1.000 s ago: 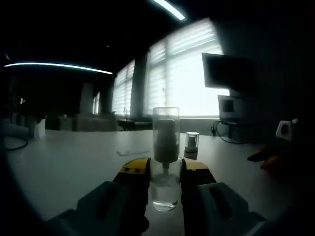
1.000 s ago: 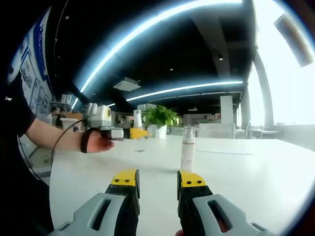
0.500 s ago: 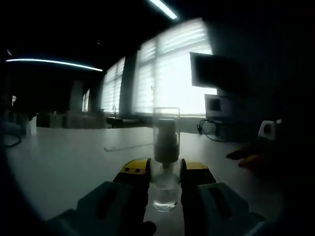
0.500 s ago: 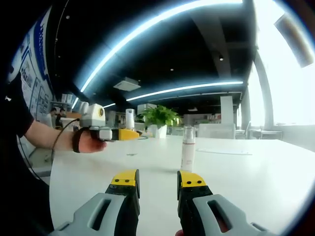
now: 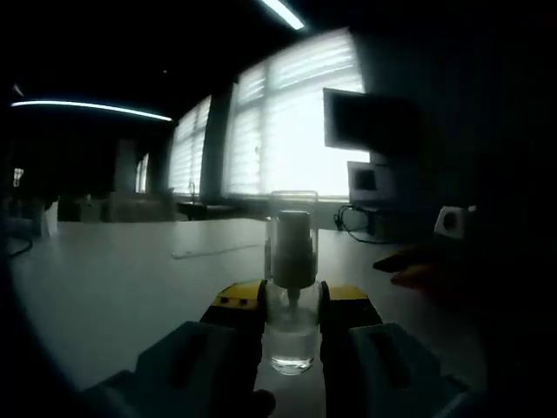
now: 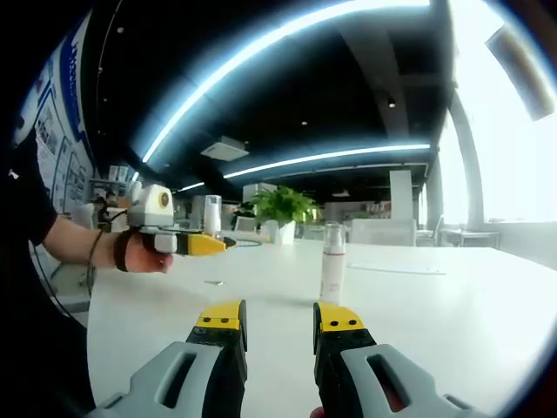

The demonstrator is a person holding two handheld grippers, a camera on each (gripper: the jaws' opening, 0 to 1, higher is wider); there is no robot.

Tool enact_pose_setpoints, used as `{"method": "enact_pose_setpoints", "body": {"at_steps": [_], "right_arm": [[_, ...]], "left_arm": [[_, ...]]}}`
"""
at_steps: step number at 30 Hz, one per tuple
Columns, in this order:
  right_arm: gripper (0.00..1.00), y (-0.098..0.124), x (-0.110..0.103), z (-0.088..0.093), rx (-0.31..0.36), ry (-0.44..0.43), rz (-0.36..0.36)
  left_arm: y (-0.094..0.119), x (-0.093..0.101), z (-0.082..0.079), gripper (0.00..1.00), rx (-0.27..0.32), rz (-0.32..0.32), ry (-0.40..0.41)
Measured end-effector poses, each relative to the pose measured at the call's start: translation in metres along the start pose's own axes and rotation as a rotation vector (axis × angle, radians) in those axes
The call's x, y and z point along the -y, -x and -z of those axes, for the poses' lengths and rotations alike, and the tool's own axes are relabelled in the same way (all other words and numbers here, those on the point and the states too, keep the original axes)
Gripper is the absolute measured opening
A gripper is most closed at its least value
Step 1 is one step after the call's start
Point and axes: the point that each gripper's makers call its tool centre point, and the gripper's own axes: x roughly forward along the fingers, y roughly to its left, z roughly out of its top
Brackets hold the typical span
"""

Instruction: Clamp pump bottle remove cover press pump head put on cover

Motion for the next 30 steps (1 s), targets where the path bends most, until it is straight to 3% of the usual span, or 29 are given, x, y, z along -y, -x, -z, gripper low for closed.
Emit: {"method": "enact_pose_setpoints", "body": {"at_steps": [8,10,13,23,30], "right_arm": [[0.25,-0.001,-0.001,0.001,-0.004,0.002,0.001],[0.25,0.000,-0.001,0.001,-0.004,0.003,0.002],[0.25,0.000,-0.002,0.000,-0.003,0.004,0.004],[0.25,0.000,-0.005,0.000,-0.004,0.004,0.003],[0.25,0.000,-0.004,0.001,-0.007,0.005,0.005]], "left_arm": [[0.015,0.030,0.002,0.16,0.004,0.014,-0.057],[0.016,0.031,0.006,0.15,-0.007,0.017,-0.016],[0.022,0.031,0.013,0.15,-0.019,-0.017,-0.016],[0.031,0.043,0.028,0.15,-0.041,0.005,-0.026],[0.031,0.043,0.033,0.16,-0.050,0.020,0.028]]}}
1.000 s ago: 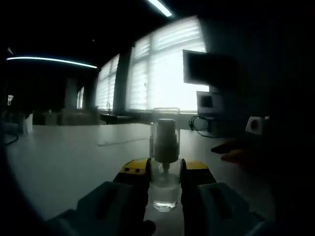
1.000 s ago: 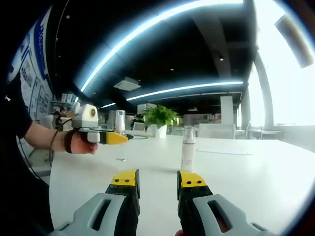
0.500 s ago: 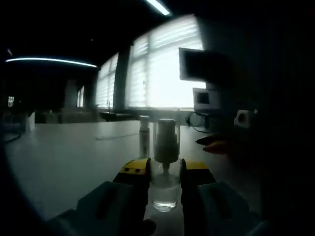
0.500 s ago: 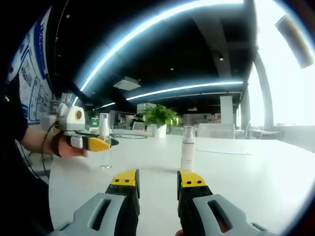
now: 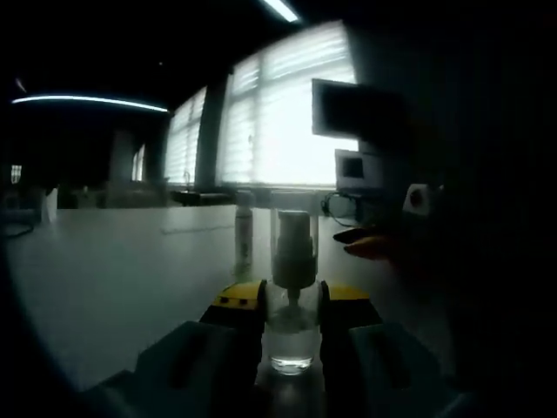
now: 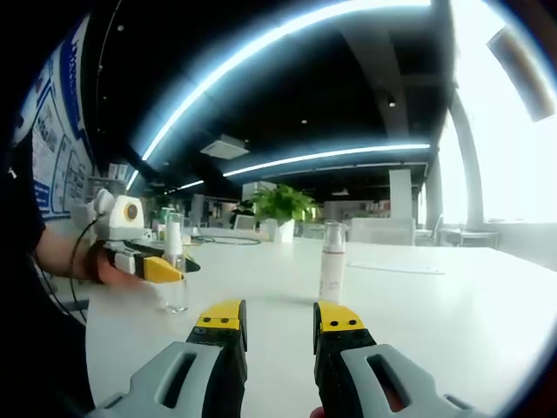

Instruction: Clamp pump bottle remove cover press pump head put on cover

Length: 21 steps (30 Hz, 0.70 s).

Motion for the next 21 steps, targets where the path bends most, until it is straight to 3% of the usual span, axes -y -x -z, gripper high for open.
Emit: {"method": "enact_pose_setpoints", "body": {"at_steps": [2,7,9,21], "right_arm": [[0.25,0.0001,-0.0013,-0.0006,0.001,0.001,0.000],[0.25,0.0003,-0.0028,-0.0010,0.001,0.003,0.000],[0.25,0.0003,-0.0023,-0.0008,0.000,0.003,0.000],[0.25,0.0005,-0.0001,-0.0007,-0.001,0.001,0.002]], "left_arm": [[-0.0008,0.0009,-0.0009,0.16,0.010,-0.003,-0.046],[0.0009,0.0018,0.0019,0.16,0.001,0.001,-0.035],[0.0022,0.0015,0.0010,0.16,0.012,0.004,-0.084],[0.0027,-0.0002,0.0008,0.16,0.008,-0.011,-0.072]]}}
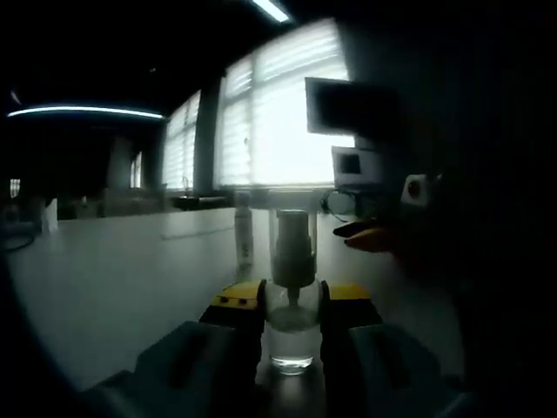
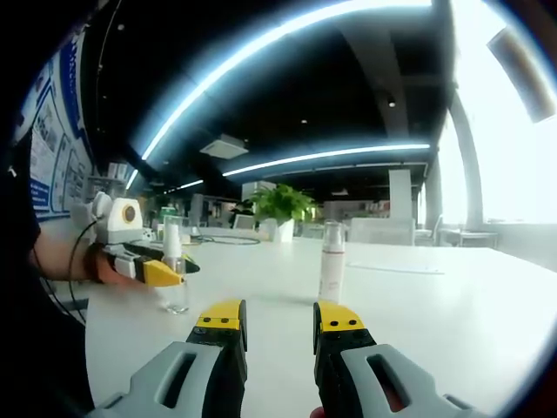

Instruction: Clamp pump bottle remove cover press pump head put on cover

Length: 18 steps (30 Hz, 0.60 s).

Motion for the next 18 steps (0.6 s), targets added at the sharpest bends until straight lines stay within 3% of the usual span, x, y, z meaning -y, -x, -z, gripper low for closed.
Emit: {"method": "enact_pose_setpoints", "body": {"at_steps": [6,18], "right_arm": [[0.25,0.000,0.000,-0.001,0.005,-0.003,-0.003],[0.24,0.002,0.006,-0.010,0.037,-0.097,0.023]], "left_arm": [[-0.001,-0.001,0.000,0.16,-0.002,-0.004,0.013],[-0.001,-0.002,0.001,0.16,-0.004,-0.009,0.025]]}}
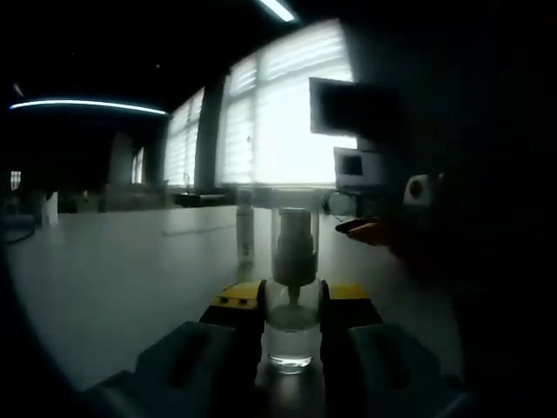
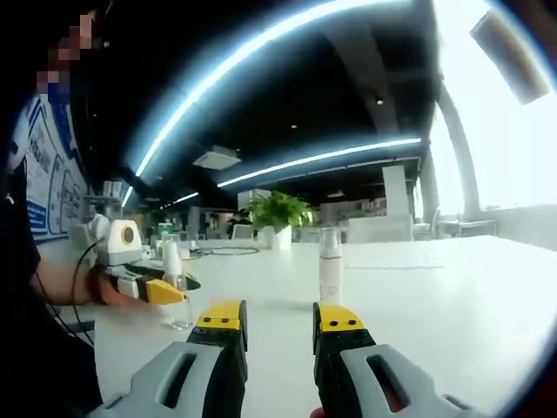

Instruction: Clamp pump bottle remove cover press pump head put on cover

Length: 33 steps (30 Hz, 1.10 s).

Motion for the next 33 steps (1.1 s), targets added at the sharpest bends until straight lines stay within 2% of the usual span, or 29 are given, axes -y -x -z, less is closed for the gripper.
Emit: {"method": "enact_pose_setpoints", "body": {"at_steps": [2,4,7,9,12,19,33], "right_arm": [[0.20,0.003,-0.006,-0.008,0.038,-0.108,0.006],[0.16,0.007,-0.019,-0.023,0.078,-0.044,0.045],[0.17,0.003,-0.046,-0.041,0.099,-0.079,0.023],[0.19,-0.001,-0.067,-0.050,0.093,-0.068,0.004],[0.20,-0.010,-0.088,-0.056,0.073,-0.028,-0.013],[0.21,-0.030,-0.124,-0.047,0.022,0.034,-0.048],[0.20,-0.056,-0.138,-0.027,-0.034,0.058,-0.051]], "left_arm": [[0.000,0.000,0.000,0.16,-0.001,-0.001,0.001],[0.000,0.000,0.000,0.16,-0.001,-0.001,-0.002],[0.000,-0.001,0.000,0.16,-0.001,0.001,-0.007],[0.000,-0.001,0.000,0.16,0.000,0.002,-0.008],[-0.001,-0.001,0.001,0.16,-0.001,0.001,-0.007],[-0.002,0.004,0.001,0.16,-0.001,0.019,-0.013],[-0.002,0.005,0.002,0.16,-0.003,0.017,-0.018]]}}
